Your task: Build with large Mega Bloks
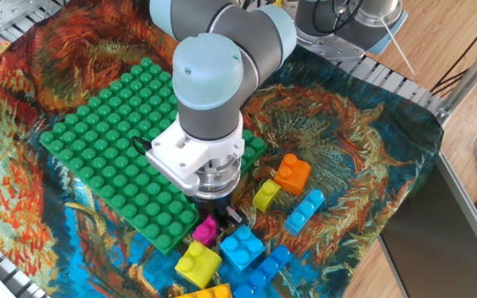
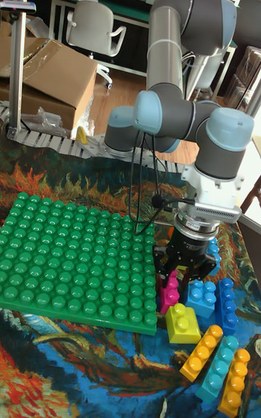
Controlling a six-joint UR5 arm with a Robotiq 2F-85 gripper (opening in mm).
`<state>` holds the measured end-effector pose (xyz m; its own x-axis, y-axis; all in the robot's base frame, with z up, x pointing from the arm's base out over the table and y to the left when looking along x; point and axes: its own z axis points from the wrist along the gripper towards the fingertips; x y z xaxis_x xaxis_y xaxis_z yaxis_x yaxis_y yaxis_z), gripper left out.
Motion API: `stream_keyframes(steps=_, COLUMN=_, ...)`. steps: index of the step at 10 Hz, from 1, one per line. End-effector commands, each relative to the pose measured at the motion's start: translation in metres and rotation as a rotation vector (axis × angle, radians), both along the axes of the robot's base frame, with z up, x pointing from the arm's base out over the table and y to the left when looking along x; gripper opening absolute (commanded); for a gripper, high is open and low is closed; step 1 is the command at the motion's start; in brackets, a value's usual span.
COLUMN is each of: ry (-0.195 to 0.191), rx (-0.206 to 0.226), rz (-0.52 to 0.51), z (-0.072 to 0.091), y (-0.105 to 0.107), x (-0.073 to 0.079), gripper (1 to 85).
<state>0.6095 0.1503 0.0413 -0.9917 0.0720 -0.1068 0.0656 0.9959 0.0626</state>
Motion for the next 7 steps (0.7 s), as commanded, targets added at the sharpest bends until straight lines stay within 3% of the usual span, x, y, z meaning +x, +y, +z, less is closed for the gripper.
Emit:
stream_keyframes(steps=1, ry=-0.006, rx=0.013, rz=-0.015, z=0.000, y=0.001, x=0.003, gripper=18.3)
stream_keyframes(steps=2, ry=-0.011, rx=0.013, rz=-0.016, z=0.008, y=0.000, x=0.001, gripper=1.3)
stream_keyframes(steps=4, ry=-0.002, rx=0.050, rz=-0.014, z=0.023, y=0.008, x=-0.004, gripper=1.3)
stream_keyframes(steps=7, ry=0.009, rx=0.028, rz=0.031, z=0.044, y=-0.007, x=-0.003, gripper=1.3)
